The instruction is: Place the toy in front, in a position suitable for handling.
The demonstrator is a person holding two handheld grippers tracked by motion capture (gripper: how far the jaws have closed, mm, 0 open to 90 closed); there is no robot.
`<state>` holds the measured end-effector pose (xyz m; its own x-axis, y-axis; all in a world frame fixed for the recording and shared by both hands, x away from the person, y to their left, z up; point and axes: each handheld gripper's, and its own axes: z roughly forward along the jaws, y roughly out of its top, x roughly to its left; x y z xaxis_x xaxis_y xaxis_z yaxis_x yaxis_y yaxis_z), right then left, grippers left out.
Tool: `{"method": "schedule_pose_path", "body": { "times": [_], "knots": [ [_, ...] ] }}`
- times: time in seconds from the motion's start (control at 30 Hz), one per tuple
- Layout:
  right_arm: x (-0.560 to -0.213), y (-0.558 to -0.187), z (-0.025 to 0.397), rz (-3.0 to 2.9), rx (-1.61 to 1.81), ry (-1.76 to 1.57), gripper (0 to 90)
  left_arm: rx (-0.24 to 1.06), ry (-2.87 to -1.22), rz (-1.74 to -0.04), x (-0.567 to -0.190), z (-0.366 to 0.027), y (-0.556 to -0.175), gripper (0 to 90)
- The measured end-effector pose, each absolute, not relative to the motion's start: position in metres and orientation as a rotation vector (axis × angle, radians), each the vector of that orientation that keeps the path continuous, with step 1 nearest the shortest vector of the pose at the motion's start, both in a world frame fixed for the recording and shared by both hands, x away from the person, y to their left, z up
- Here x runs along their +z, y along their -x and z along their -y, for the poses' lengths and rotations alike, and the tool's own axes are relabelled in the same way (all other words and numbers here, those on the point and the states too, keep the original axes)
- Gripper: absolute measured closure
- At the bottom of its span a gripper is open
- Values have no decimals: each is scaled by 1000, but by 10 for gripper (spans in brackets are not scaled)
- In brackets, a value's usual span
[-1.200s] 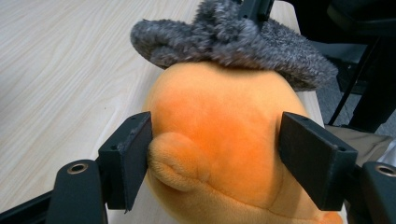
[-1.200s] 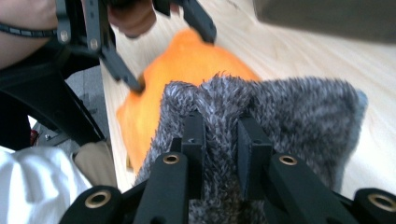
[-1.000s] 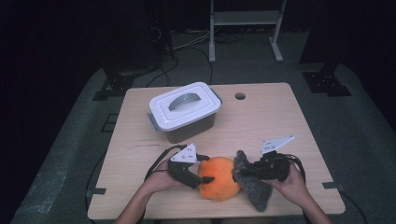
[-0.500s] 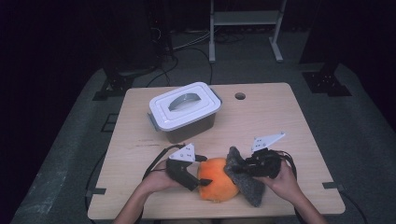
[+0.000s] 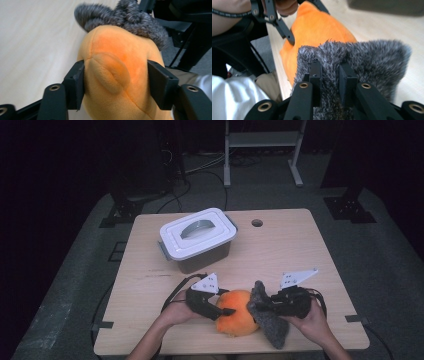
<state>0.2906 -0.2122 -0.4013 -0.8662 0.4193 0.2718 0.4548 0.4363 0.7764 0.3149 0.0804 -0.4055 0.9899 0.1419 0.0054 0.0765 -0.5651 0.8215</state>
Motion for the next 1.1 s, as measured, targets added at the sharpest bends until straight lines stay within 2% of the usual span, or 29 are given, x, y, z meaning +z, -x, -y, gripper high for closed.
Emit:
{"method": "schedule_pose_path", "body": {
  "times": [0.1,0.27,0.33,0.37,0.4,0.43,0.53,0.63,0.67,0.73,0.8,0.97,1.1],
  "knots": [
    [-389,-302,214,2597,-1518,809,750,153,-2186,-81,-397,-78,-321,388],
    [-385,-324,210,2610,-1519,825,748,150,-2204,-2,-396,-78,-327,356],
    [-389,-328,207,2603,-1497,827,748,116,-2201,-45,-399,-81,-331,290],
    [-393,-329,204,2597,-1481,819,747,89,-2206,-95,-401,-83,-333,290],
    [-400,-327,196,2586,-1468,803,747,60,-2194,-131,-403,-85,-333,218],
    [-401,-325,193,2575,-1473,790,747,-7,-2165,-203,-405,-88,-332,184],
    [-400,-317,185,2583,-1476,763,747,-10,-2163,-233,-405,-90,-325,140],
    [-398,-310,179,2603,-1471,723,748,27,-2182,-230,-405,-88,-321,145],
    [-392,-303,173,2658,-1456,687,748,76,-2198,-192,-406,-86,-317,229],
    [-386,-299,170,2720,-1445,679,748,94,-2187,-174,-407,-88,-316,313],
    [-386,-300,173,2704,-1451,689,748,89,-2172,-163,-409,-91,-315,345],
    [-394,-300,185,2688,-1438,720,747,86,-2151,-157,-413,-101,-314,356],
    [-415,-298,207,2644,-1379,808,746,74,-2142,-157,-417,-111,-314,347]
  ]
}}
